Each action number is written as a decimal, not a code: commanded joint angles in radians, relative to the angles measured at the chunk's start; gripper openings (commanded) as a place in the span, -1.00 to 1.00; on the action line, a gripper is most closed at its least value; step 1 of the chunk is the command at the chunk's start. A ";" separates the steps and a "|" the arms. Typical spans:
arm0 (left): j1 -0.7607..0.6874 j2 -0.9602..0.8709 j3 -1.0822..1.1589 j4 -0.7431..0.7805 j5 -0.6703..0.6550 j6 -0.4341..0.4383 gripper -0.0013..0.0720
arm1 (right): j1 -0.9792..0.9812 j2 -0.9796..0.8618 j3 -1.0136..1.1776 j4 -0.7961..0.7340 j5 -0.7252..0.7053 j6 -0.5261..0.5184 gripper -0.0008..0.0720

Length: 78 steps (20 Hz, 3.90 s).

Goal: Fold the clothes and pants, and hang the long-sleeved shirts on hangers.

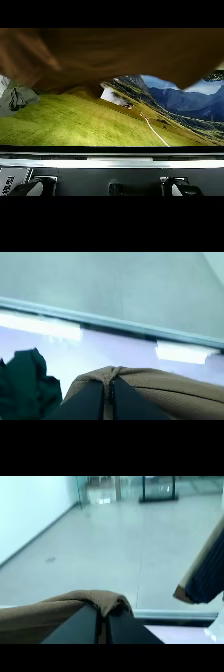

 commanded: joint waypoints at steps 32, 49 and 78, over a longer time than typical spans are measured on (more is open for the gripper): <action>-0.131 -0.942 -0.288 -0.137 0.075 0.196 -0.92 | 0.001 -1.154 0.018 -0.102 -0.219 0.330 -0.89; -0.171 -0.974 -0.291 -0.089 -0.248 0.196 -0.89 | 0.006 -1.247 0.016 -0.182 -0.505 0.303 -0.89; -0.076 -0.158 -1.644 -0.633 0.161 0.155 0.50 | -0.305 -0.728 -0.643 0.167 -0.479 -0.038 0.34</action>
